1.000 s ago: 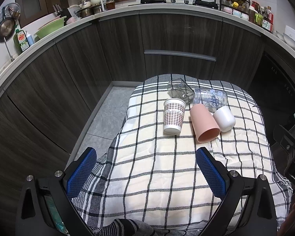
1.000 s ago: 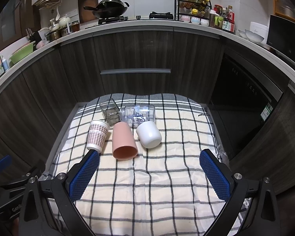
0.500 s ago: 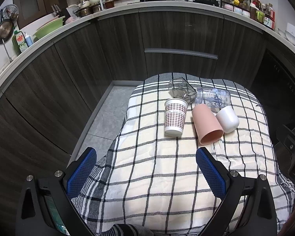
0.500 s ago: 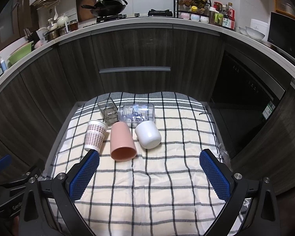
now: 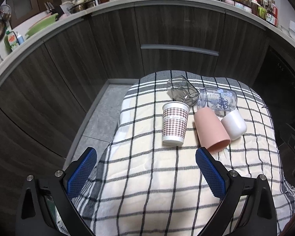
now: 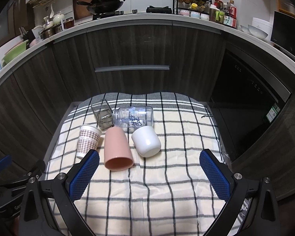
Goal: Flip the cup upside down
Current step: 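Close the left gripper around the 'happy day' paper cup and lift it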
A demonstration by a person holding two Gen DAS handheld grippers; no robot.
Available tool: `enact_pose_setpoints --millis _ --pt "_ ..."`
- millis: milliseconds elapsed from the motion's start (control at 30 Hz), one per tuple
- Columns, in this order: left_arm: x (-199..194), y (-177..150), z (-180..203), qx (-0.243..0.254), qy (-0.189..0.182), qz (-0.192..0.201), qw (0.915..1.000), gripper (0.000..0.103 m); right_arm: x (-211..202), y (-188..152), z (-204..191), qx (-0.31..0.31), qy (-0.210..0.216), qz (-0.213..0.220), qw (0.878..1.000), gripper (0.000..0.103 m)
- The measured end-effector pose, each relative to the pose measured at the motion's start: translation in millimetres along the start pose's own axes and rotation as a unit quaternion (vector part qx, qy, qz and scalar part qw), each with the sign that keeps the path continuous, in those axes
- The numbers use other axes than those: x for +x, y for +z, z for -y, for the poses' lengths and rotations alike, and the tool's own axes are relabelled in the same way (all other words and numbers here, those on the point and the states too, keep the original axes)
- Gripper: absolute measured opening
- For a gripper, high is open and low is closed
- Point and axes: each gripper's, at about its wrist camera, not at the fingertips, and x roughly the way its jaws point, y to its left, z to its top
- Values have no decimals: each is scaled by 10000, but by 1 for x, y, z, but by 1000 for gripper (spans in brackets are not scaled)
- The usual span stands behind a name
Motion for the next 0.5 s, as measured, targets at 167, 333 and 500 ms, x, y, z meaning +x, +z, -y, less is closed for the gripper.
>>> enact_pose_setpoints --millis 167,333,500 --pt "31 10 7 42 -21 -37 10000 102 19 5 -2 -9 -144 34 9999 102" --pt "68 20 21 134 -131 -92 9998 101 43 7 1 64 -288 -13 9996 102" --pt "105 24 31 220 -185 -270 9992 92 66 6 4 150 -392 -104 9991 102"
